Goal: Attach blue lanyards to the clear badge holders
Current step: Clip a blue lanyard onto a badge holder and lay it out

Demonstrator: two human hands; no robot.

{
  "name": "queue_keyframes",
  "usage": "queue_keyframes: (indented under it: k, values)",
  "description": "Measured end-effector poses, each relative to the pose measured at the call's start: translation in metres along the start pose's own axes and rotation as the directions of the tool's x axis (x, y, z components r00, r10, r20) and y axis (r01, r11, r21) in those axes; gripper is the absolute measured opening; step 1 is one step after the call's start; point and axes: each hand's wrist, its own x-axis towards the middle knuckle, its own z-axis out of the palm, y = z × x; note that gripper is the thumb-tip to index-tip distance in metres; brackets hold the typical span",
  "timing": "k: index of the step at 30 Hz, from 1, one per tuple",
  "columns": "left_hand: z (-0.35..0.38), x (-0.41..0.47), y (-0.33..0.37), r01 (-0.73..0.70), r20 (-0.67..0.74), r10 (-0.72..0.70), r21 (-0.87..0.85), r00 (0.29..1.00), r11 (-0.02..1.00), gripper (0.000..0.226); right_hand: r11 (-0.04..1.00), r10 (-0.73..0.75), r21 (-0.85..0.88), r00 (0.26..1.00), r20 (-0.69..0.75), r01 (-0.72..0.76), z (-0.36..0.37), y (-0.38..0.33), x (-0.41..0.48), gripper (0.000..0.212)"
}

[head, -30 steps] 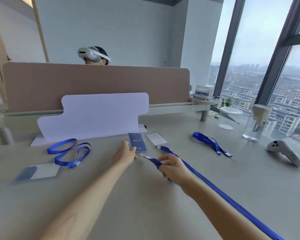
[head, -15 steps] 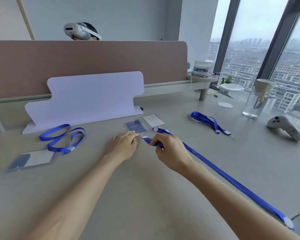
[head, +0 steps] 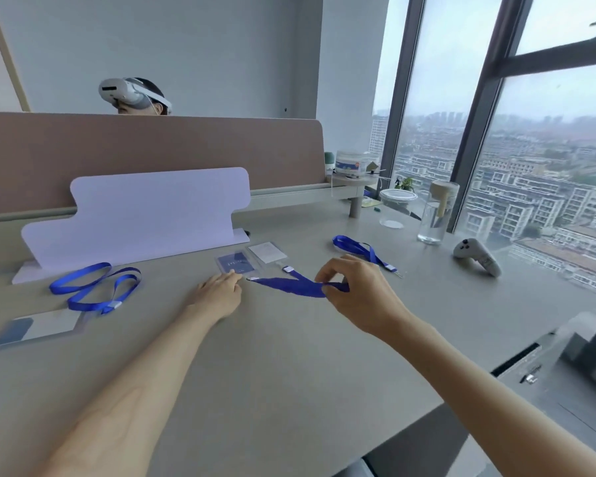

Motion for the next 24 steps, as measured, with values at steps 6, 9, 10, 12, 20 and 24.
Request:
queue_keyframes:
  k: [6,9,10,12,20,24]
  values:
    - [0.002,-0.007,0.009,0.033,0.035,-0.031,-0.046,0.999,0.998,0.051,0.998,0.065,-0.032,0.994,0.089,-0.062,-0.009,0.019,-0.040,0.010]
    - [0.018,-0.019,0.023,-0.106,-0.097,0.090,-0.177,0.991,0.979,0.050,0.989,0.112,-0.111,0.982,0.151,-0.096,0.002,0.033,-0.056,0.021]
    - [0.023,-0.025,0.031,-0.166,-0.124,0.144,-0.196,0.982,0.966,0.048,0.986,0.126,-0.131,0.977,0.171,-0.105,0.008,0.037,-0.061,0.026]
    - [0.029,-0.036,0.043,-0.232,-0.112,0.214,-0.195,0.970,0.953,0.042,0.980,0.151,-0.160,0.967,0.205,-0.119,0.019,0.044,-0.071,0.034]
    - [0.031,-0.044,0.051,-0.183,-0.063,0.179,-0.062,0.982,0.981,0.047,0.957,0.244,-0.178,0.968,0.059,-0.230,0.019,0.061,-0.103,0.013]
    - [0.030,-0.045,0.051,-0.165,-0.063,0.161,-0.065,0.985,0.984,0.046,0.952,0.282,-0.127,0.959,0.006,-0.279,0.009,0.067,-0.117,0.009]
